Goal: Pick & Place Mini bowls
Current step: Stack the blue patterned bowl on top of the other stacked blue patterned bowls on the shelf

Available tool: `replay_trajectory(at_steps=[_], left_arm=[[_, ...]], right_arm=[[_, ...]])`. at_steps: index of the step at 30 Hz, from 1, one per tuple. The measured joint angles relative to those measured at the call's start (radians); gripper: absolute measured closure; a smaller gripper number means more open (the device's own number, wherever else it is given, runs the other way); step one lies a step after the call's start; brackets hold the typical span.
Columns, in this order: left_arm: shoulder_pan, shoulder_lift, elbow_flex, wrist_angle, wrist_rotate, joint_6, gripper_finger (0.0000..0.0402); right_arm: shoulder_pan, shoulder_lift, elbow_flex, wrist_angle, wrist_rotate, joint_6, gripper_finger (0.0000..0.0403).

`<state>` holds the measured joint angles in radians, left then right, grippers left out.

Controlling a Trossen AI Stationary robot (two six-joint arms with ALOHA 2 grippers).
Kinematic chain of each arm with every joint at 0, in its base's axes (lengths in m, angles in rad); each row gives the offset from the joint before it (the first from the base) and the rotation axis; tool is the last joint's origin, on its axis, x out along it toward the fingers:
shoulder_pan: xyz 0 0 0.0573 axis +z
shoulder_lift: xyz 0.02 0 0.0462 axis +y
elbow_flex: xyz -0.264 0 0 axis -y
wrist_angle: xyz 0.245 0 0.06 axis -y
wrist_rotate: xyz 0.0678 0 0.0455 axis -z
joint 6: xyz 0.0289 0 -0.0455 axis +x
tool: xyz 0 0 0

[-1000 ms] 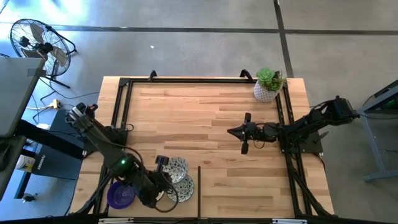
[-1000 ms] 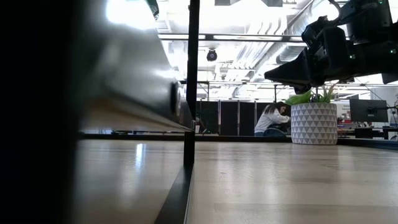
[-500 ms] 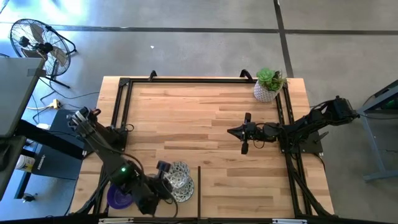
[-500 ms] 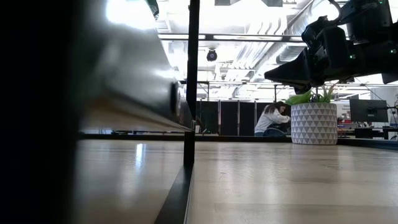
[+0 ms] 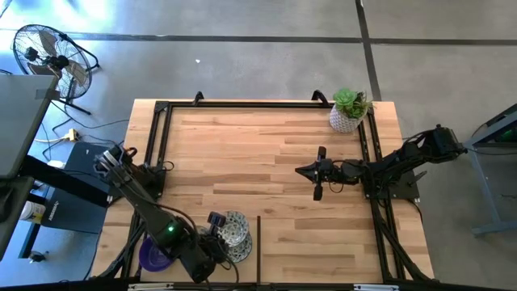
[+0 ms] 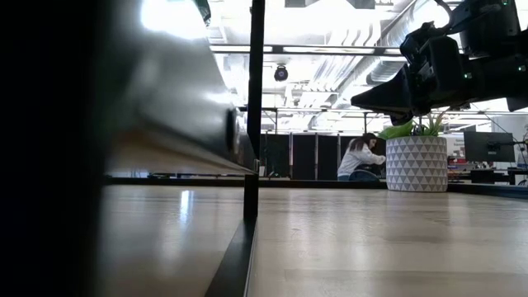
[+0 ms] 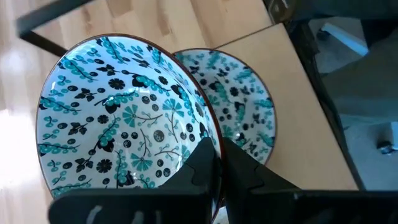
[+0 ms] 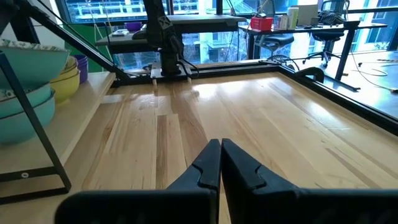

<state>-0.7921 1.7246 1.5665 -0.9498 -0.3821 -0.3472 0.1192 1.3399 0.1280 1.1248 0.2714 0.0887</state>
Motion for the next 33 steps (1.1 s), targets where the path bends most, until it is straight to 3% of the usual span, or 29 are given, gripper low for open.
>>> replay_trajectory(at_steps=[6, 33], left_arm=[[0.0, 0.016, 0.0, 0.029, 0.061, 0.001, 0.0396], [0.001, 0.059, 0.0, 0.096, 0.08, 0.037, 0.0385]], right_arm=[[0.0, 0.0, 0.0, 0.0, 0.011, -0.002, 0.0401], [0.0, 0.0, 0.0, -0.008, 0.01, -0.001, 0.0401]])
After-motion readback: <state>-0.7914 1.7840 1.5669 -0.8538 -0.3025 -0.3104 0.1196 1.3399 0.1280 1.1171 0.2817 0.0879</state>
